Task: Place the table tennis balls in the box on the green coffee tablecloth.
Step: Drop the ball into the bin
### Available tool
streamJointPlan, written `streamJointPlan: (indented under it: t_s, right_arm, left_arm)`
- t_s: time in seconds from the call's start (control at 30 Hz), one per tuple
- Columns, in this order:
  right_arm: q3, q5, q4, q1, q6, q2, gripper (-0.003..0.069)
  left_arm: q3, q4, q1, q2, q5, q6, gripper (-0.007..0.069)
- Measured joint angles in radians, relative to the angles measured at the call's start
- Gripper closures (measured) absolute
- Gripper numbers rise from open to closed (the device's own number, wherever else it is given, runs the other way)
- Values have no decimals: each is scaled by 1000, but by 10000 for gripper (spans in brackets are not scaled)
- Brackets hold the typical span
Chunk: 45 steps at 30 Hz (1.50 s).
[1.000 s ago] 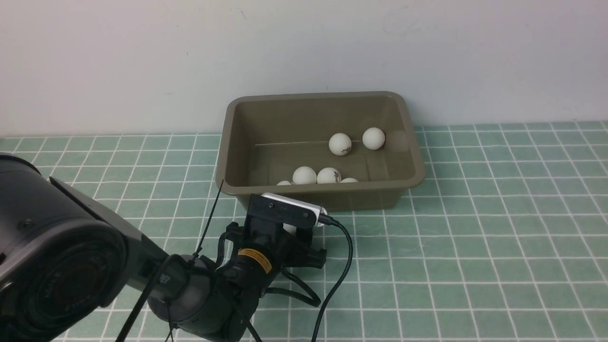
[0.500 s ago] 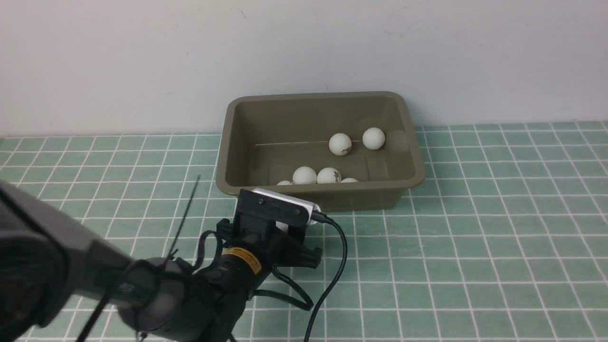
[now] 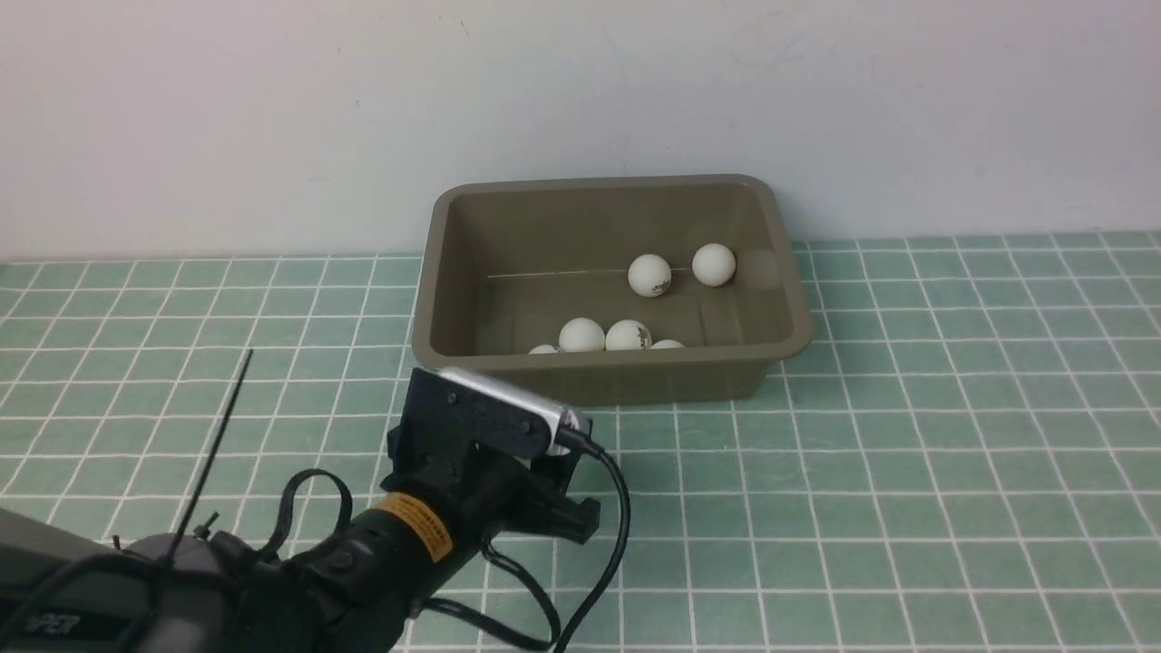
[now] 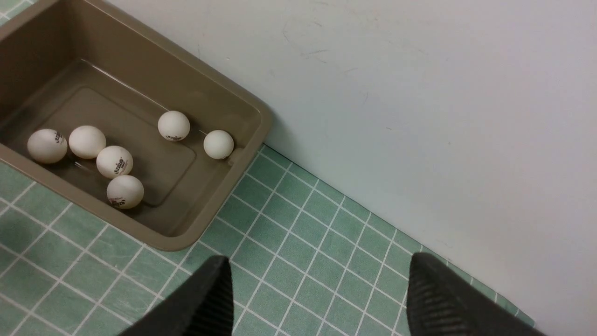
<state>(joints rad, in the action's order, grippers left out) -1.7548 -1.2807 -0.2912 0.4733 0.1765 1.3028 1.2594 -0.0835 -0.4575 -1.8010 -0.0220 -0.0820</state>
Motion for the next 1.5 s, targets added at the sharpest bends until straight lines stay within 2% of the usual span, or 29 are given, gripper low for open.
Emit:
streamJointPlan:
  t_s: [0.03, 0.27, 0.53, 1.23, 1.5]
  right_arm:
    - [0, 0, 1, 0, 0, 0, 202]
    - [0, 0, 5, 0, 0, 0, 202]
    - [0, 0, 46, 0, 0, 0, 202]
    - [0, 0, 56, 0, 0, 0, 202]
    - [0, 0, 56, 0, 0, 0, 202]
  left_arm:
    - [34, 0, 26, -15, 98, 0, 285]
    - [158, 8, 77, -95, 397, 46, 285]
    - [278, 9, 77, -214, 498, 119, 285]
    - [313, 35, 77, -279, 483, 280, 283]
    - [313, 36, 77, -279, 443, 294, 193]
